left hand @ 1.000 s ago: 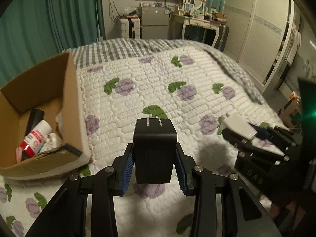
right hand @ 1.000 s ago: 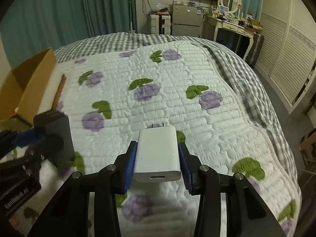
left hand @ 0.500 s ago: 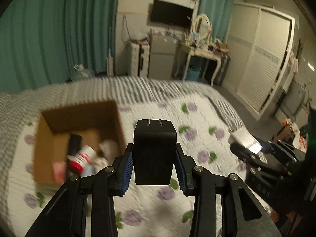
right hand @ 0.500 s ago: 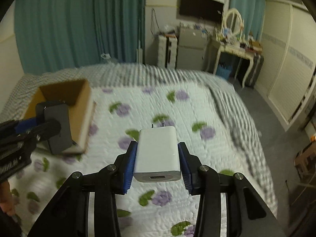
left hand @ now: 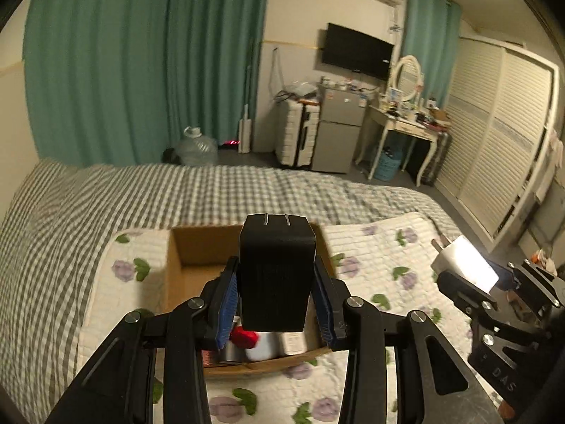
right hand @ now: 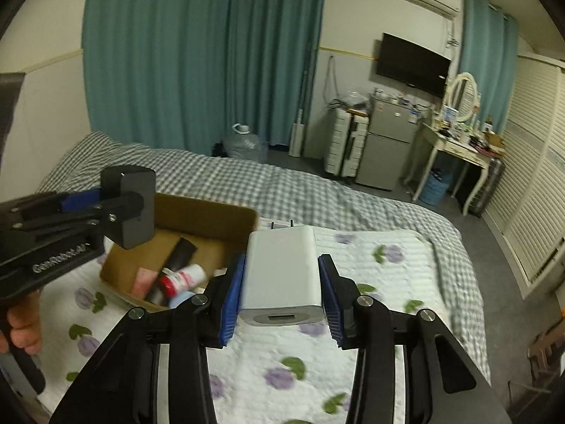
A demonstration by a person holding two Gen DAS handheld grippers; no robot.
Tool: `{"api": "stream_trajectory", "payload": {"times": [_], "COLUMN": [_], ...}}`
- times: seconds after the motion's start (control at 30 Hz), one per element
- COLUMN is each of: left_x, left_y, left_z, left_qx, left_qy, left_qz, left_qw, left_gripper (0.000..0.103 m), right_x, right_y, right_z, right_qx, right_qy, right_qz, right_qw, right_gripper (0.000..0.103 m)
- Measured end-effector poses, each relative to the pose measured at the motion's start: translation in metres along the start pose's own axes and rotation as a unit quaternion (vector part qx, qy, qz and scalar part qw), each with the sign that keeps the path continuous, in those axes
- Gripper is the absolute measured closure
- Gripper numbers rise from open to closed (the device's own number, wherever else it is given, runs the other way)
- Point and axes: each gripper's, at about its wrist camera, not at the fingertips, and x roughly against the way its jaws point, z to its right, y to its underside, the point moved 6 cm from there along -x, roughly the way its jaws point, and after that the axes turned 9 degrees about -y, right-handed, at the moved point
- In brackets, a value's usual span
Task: Organize rigid objects
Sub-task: 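Carry the power bank and white plug over the box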
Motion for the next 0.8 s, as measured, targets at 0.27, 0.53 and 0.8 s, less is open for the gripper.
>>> {"api": "stream_trajectory", "payload": {"times": [0.27,0.53,0.8], "left_x": [-0.057,-0.094,-0.111], "left_y": [0.025,0.046,0.058], "left_z": [-0.031,-0.033,-0.032], "left_qx": [-0.003,-0.011,-0.011], "left_qy": [-0.029,-0.016,-0.011], "left_qz": [-0.032,-0.063,-0.089], "left_qw": [0.9991,0.9978,0.9959], "left_gripper": [0.064,0.064,0.063], "right_x": [-0.063,-0.119,-0.14], "right_y": [0.006,0.017,0.025], "right_z": [-0.031,-0.032,-0.031], "right_qx": [0.008,-0.003,-0.009], "right_qy": [-0.015,-0.019,-0.02], "right_qz": [-0.024,-0.048,-0.061], "right_qw": [1.0,0.999,0.998], "right_gripper": [0.063,0.063,0.063]}}
